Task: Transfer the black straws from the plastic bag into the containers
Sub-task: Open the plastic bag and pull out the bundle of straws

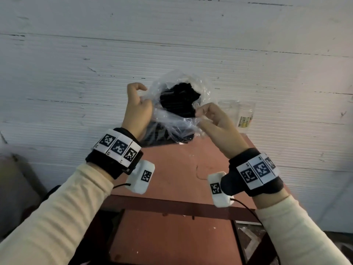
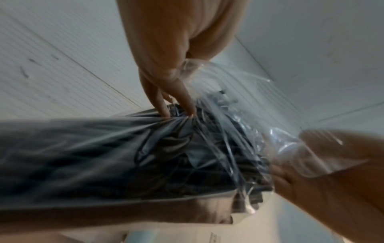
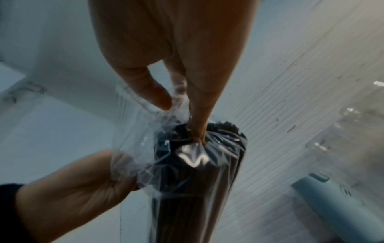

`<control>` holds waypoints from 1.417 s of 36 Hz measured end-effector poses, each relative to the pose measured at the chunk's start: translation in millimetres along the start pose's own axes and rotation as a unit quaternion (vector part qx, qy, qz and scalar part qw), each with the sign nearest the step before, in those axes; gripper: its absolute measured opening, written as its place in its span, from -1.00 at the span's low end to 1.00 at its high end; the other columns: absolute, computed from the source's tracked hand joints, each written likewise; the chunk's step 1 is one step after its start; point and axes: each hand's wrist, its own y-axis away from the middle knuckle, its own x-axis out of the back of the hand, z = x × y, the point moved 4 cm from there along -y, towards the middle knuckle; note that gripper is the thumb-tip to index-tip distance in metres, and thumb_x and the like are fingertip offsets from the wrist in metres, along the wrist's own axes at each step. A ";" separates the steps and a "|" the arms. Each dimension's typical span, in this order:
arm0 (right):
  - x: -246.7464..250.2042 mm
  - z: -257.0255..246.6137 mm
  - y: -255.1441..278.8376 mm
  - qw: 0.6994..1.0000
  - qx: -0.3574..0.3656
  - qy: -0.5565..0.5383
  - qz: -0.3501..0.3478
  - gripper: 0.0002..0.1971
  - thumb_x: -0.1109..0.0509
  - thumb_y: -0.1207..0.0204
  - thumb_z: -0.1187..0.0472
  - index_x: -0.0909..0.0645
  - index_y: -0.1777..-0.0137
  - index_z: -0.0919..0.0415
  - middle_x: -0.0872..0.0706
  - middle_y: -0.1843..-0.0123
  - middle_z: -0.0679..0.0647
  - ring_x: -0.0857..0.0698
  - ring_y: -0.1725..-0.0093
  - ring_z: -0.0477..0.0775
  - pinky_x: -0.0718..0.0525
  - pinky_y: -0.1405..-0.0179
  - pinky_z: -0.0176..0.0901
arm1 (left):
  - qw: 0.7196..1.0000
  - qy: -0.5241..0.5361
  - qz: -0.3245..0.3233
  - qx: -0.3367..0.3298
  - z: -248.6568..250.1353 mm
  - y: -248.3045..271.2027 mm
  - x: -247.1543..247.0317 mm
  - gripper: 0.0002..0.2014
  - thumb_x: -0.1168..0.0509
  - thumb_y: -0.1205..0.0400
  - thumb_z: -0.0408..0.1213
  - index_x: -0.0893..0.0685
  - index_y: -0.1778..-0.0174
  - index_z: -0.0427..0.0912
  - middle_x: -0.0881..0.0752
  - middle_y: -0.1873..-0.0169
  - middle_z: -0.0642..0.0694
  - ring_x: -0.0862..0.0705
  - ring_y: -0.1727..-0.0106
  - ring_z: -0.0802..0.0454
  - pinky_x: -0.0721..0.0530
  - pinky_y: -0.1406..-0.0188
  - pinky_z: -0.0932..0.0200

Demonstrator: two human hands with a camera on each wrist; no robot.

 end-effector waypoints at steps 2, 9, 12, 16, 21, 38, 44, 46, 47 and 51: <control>-0.7 -0.9 1.9 1.000 0.008 0.007 -0.005 -0.79 -0.22 -0.45 0.30 -0.49 -0.08 0.17 -0.61 -0.02 -0.10 -0.57 0.07 -0.22 -0.52 -0.06 -0.35 | 0.999 0.024 0.002 0.027 -5.1 1.3 4.3 -0.52 0.01 -0.53 -0.58 -0.38 0.04 0.24 -0.40 0.29 -0.10 -0.35 0.40 -0.02 -0.33 0.42 0.03; -10.7 19.6 8.8 0.993 -0.098 0.029 -0.066 -0.86 -0.13 -0.73 0.12 -0.35 -0.24 -0.05 -0.57 -0.28 -0.15 -0.55 -0.22 -0.15 -0.51 -0.33 0.04 | 0.992 -0.016 -0.045 0.117 -31.5 14.1 9.5 -0.57 -0.03 -0.54 -0.51 -0.66 0.20 0.13 -0.52 0.13 -0.20 -0.47 0.16 -0.11 -0.52 0.20 0.02; -14.4 18.0 10.3 0.994 -0.105 0.001 -0.042 -0.81 -0.22 -0.69 0.00 -0.34 -0.21 -0.02 -0.58 -0.30 0.29 -0.62 0.02 0.10 -0.75 -0.04 0.32 | 0.988 -0.074 -0.061 0.119 -42.1 14.1 13.7 -0.65 -0.10 -0.56 -0.33 -0.73 0.07 0.16 -0.56 0.16 -0.18 -0.57 0.17 -0.21 -0.63 0.05 -0.14; -10.8 25.1 11.5 0.993 -0.113 0.006 0.009 -0.74 -0.41 -0.46 -0.11 -0.42 -0.04 -0.16 -0.50 -0.30 0.56 -0.63 0.03 0.64 -0.68 0.08 0.54 | 0.968 -0.167 -0.120 0.141 -40.8 23.5 9.2 -0.73 -0.14 -0.57 0.11 -0.61 -0.14 0.40 -0.59 -0.08 -0.01 -0.69 -0.03 -0.21 -0.68 -0.16 -0.38; -12.3 23.6 2.9 0.997 -0.036 0.062 0.037 -0.72 -0.40 -0.57 0.24 -0.38 -0.19 0.10 -0.57 -0.09 0.09 -0.57 0.13 -0.09 -0.59 0.17 -0.34 | 0.965 -0.081 -0.137 0.209 -34.8 35.7 -5.4 -0.56 -0.34 -0.64 0.06 -0.38 -0.42 0.20 -0.57 -0.18 -0.14 -0.70 0.12 -0.07 -0.81 0.12 0.03; -24.0 -16.4 -21.5 0.997 0.040 -0.068 0.017 -0.54 -0.11 -0.37 0.73 -0.41 -0.12 0.23 -0.57 -0.40 0.20 -0.57 -0.39 0.06 -0.66 -0.11 0.44 | 0.983 0.038 -0.086 0.159 -9.2 23.7 -12.1 -0.75 -0.38 -0.61 -0.42 -0.45 0.30 -0.20 -0.64 0.09 -0.34 -0.76 0.06 -0.16 -0.82 0.22 0.17; -12.7 -2.6 -7.7 0.994 0.032 -0.057 0.093 -0.77 -0.31 -0.49 0.58 -0.58 0.00 0.27 -0.70 -0.01 0.21 -0.77 0.08 -0.11 -0.81 0.09 0.09 | 0.981 0.049 -0.100 0.161 -20.1 28.0 -12.8 -0.71 -0.35 -0.59 -0.54 -0.41 0.28 -0.14 -0.61 0.19 -0.18 -0.74 0.08 -0.13 -0.82 0.13 0.12; -7.1 0.0 -6.2 0.989 0.052 -0.043 0.129 -0.90 -0.43 -0.52 0.41 -0.63 0.05 0.22 -0.72 0.12 0.11 -0.73 0.20 -0.12 -0.74 0.14 -0.13 | 0.980 0.052 -0.104 0.160 -19.2 30.6 -14.0 -0.73 -0.35 -0.60 -0.54 -0.43 0.23 -0.14 -0.63 0.15 -0.21 -0.74 0.16 -0.08 -0.82 0.18 0.15; -4.7 0.4 -6.0 0.987 0.059 -0.028 0.147 -0.93 -0.48 -0.51 0.28 -0.64 0.07 0.16 -0.71 0.14 0.07 -0.72 0.20 -0.09 -0.72 0.14 -0.14 | 0.981 0.046 -0.108 0.156 -18.5 32.1 -15.2 -0.74 -0.35 -0.60 -0.53 -0.44 0.21 -0.14 -0.64 0.12 -0.24 -0.73 0.21 -0.05 -0.82 0.20 0.17; 7.1 2.0 -8.6 0.973 -0.002 0.094 0.208 -0.63 -0.51 -0.35 -0.25 -0.53 0.10 -0.01 -0.54 -0.02 0.00 -0.51 0.13 -0.21 -0.50 0.14 -0.30 | 0.986 -0.018 -0.107 0.123 -19.7 40.1 -18.4 -0.78 -0.40 -0.58 -0.43 -0.48 0.16 -0.11 -0.61 0.09 -0.20 -0.72 0.20 0.01 -0.81 0.13 0.14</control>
